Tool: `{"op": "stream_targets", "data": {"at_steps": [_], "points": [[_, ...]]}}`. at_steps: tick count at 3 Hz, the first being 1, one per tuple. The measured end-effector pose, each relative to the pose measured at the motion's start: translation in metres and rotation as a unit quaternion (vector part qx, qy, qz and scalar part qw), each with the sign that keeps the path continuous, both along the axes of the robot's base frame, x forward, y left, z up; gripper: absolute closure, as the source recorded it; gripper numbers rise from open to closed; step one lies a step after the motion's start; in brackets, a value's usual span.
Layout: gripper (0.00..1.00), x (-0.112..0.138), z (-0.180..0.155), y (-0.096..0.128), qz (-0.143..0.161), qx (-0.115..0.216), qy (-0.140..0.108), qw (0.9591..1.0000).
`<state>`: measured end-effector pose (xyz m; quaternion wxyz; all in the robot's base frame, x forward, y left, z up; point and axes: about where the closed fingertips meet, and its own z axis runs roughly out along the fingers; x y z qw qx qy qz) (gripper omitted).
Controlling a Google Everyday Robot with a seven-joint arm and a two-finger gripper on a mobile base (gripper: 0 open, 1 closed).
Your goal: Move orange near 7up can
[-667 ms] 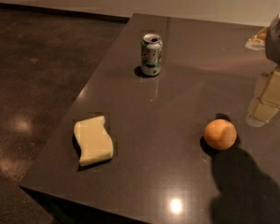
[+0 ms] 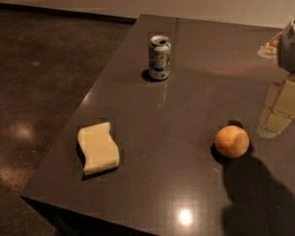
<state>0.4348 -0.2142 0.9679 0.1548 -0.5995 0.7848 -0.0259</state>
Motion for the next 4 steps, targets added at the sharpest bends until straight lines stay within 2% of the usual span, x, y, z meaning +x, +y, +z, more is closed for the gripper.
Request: {"op": "stream_targets", "data": {"at_steps": [1,2,4], "points": [[0.00,-0.008,-0.017,0.005,-0.002,0.013,0.015,0.9998],[0.00,-0.017,-0.046,0.012,0.003,0.040,0.031,0.9987],[0.00,-0.023,-0.078,0.021,0.021,0.060,0.035,0.9973]]}}
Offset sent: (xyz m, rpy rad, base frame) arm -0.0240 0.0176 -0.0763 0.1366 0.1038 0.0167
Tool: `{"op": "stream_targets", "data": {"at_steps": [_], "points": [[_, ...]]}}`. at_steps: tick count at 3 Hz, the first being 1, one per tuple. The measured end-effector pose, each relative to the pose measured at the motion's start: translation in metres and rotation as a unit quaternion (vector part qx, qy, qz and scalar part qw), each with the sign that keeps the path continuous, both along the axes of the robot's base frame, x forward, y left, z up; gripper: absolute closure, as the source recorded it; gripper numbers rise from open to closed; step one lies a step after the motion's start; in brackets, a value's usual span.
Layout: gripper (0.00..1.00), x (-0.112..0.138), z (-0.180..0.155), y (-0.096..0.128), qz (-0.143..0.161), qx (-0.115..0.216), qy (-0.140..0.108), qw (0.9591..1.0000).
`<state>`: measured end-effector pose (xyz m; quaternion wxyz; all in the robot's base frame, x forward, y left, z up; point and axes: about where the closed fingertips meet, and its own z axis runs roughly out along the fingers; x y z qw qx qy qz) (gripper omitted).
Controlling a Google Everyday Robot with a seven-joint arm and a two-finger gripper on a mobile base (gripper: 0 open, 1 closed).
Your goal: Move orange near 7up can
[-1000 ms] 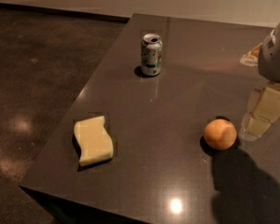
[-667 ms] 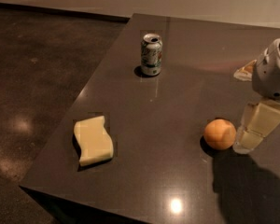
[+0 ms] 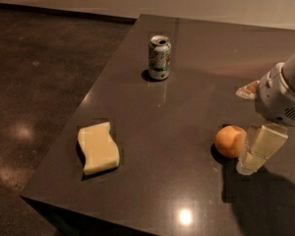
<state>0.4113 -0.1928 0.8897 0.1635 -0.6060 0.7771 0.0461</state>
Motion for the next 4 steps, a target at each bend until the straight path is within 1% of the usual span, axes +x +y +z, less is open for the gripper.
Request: {"op": "stream_targets", "data": {"at_steps": [2,3,4], "points": [[0.00,0.002,-0.018,-0.001,0.008,-0.005,0.005,0.9999],[0.13,0.003,-0.022,-0.002,0.009,-0.006,0.007,0.9999],[0.37,0.002,-0.024,-0.003,0.010,-0.006,0.009,0.9999]]}}
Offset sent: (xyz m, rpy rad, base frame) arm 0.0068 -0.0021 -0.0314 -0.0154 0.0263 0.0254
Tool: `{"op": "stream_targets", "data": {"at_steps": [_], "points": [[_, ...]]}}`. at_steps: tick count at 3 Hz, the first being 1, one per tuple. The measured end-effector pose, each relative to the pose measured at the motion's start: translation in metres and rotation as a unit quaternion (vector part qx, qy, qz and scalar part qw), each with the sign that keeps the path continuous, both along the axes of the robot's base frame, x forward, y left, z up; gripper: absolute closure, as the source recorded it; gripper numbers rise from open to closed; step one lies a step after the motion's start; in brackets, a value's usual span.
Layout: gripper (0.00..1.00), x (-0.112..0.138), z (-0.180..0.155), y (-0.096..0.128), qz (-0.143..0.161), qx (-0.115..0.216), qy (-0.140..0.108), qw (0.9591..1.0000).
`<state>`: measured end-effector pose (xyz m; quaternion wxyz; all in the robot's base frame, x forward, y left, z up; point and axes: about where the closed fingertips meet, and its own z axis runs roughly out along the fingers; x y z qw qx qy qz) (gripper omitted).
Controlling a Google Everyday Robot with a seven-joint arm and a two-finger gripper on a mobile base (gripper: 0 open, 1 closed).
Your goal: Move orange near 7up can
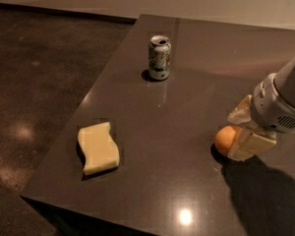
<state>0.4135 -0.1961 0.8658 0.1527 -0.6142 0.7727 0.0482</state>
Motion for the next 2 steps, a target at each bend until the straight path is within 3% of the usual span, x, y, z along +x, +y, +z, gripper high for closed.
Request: {"op": "stream_targets", "data": {"at_steps": [2], "points": [[0.83,0.0056,0.0066,0.0048,0.002,0.007,-0.005,1.0000]]}}
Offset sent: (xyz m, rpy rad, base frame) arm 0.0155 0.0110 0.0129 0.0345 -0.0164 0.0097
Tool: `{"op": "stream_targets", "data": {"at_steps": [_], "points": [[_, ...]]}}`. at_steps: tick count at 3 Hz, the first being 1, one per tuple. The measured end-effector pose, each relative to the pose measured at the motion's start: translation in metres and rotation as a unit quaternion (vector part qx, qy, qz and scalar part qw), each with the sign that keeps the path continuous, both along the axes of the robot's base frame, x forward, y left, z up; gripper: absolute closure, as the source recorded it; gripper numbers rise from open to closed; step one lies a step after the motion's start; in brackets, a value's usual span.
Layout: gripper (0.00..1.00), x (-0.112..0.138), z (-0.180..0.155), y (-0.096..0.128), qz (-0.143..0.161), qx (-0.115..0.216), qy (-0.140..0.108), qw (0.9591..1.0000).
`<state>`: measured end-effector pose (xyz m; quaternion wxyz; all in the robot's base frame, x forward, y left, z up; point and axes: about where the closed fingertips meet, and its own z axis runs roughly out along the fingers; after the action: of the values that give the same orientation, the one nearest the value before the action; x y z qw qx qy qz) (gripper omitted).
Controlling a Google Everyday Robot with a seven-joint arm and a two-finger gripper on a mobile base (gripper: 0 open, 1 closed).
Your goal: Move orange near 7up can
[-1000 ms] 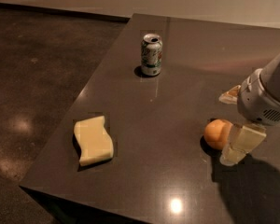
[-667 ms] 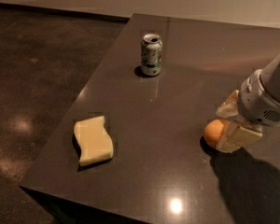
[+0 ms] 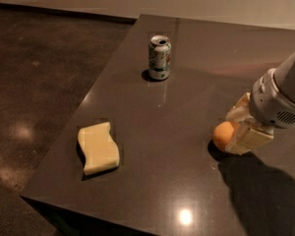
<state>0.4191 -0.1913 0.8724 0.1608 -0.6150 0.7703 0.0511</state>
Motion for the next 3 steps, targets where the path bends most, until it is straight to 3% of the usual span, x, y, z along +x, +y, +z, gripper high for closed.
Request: {"op": "stream_targets", "data": {"at_steps": [1,3], "points": [[1.00,0.019,0.014,0.012,-0.002,0.008,-0.010,0.9999],[1.00,0.089,0.028,0.041,-0.024,0.029,-0.038,0.9986]]}}
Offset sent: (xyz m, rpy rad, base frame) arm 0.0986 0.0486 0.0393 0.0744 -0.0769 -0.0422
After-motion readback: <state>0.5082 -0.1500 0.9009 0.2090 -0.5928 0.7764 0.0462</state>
